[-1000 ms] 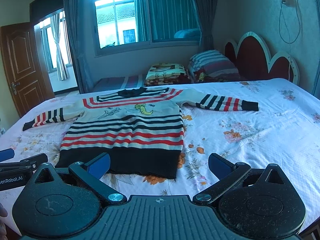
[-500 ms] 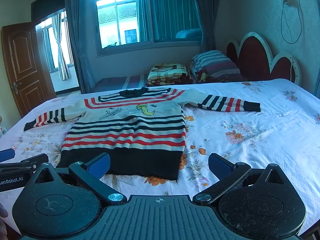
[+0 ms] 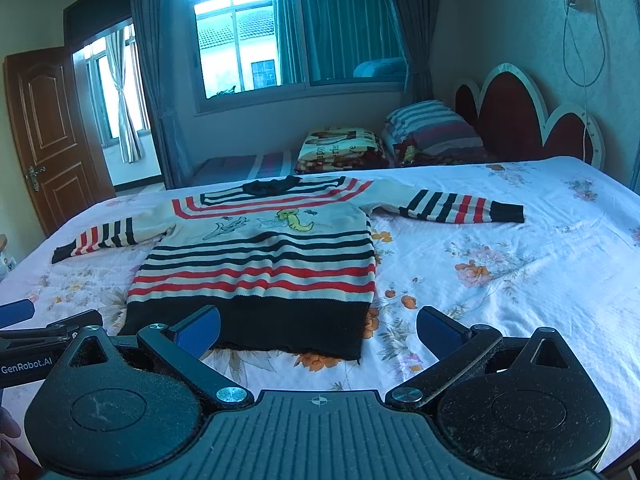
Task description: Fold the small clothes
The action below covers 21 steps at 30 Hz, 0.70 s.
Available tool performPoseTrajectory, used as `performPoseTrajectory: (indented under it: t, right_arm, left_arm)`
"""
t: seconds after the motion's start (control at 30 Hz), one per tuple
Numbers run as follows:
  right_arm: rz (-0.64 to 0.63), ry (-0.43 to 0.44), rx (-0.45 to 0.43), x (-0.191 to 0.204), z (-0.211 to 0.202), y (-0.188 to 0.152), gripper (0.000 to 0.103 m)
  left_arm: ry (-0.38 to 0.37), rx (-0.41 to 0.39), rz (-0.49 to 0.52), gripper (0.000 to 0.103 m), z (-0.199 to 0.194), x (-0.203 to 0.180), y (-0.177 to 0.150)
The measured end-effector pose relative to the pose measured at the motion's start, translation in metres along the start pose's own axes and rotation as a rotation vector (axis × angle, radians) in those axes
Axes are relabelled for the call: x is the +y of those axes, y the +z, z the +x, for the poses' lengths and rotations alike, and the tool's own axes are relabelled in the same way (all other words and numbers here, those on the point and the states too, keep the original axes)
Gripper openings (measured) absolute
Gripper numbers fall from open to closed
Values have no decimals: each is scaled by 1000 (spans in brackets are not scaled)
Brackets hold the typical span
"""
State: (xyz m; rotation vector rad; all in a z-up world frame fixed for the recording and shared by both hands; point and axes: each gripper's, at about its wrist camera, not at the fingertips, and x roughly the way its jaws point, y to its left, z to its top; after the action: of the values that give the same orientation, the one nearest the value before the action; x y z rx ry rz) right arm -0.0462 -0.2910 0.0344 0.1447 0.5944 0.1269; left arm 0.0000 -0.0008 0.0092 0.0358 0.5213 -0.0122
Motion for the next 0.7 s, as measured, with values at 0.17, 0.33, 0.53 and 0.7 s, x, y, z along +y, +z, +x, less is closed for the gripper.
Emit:
performPoseTrajectory:
  t: [0.17,0.33,0.53,0.7]
  right_arm:
    - [-1,0,-1,2,0,0,103]
    - [1,0,-2,2,-1,0,103]
    - [2,1,-3,3,-2,-1,103]
    - [3,2,-3,4,-3,-1,103]
  left_arm:
    - [0,-2,0,102,0,0,-1]
    - [-2,-4,1,102,-1,1,-1]
    - [-2,-6,1,102,-1,2,-1]
    - [-2,-6,1,102,-2,1,-2]
